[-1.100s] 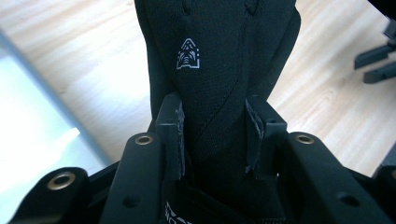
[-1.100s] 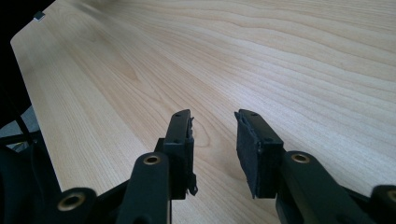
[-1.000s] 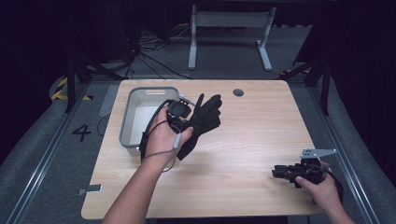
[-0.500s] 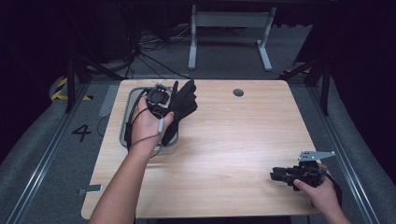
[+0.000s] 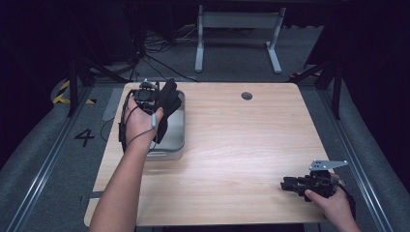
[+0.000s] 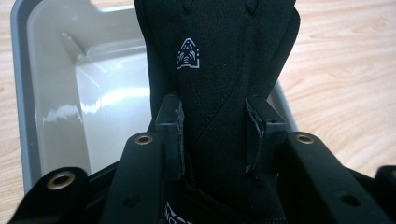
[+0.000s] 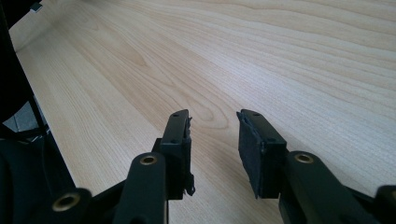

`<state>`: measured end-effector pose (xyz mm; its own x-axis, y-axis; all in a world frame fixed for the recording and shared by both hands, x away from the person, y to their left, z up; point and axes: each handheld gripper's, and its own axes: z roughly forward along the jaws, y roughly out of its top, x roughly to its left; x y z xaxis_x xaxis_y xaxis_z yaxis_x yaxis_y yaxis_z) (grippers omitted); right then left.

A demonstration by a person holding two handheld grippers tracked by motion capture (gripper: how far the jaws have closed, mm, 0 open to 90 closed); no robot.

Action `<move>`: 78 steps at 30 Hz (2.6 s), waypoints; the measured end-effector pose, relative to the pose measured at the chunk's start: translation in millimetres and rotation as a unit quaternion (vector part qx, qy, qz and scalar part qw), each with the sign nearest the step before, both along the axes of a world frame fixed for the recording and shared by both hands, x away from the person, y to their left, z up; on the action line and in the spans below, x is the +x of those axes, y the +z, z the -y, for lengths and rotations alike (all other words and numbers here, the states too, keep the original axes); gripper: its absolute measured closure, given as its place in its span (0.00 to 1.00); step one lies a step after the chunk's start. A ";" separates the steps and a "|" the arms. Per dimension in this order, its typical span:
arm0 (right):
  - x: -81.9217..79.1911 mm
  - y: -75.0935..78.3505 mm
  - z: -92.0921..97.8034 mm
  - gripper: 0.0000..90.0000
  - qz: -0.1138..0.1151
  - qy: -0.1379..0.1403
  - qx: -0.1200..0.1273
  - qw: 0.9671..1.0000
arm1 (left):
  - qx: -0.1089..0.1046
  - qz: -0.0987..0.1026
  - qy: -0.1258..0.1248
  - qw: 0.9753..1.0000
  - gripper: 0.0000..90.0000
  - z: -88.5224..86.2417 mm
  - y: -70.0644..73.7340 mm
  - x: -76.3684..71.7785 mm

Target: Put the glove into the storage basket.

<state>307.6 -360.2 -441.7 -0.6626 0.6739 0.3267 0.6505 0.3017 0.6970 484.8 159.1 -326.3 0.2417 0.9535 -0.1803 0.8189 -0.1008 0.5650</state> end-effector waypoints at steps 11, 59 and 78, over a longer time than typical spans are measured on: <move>-0.9 -0.3 -0.8 0.71 0.003 0.004 0.001 1.000 | 0.010 -0.036 0.027 0.999 0.70 0.2 -20.7 17.3; 29.8 27.3 8.2 0.69 0.044 0.001 -0.012 0.999 | -0.014 0.040 -0.069 0.997 0.41 8.3 -9.1 -33.9; 51.6 33.3 14.3 0.67 0.049 0.004 -0.015 0.999 | -0.070 0.092 -0.203 0.972 0.42 17.7 2.7 -121.1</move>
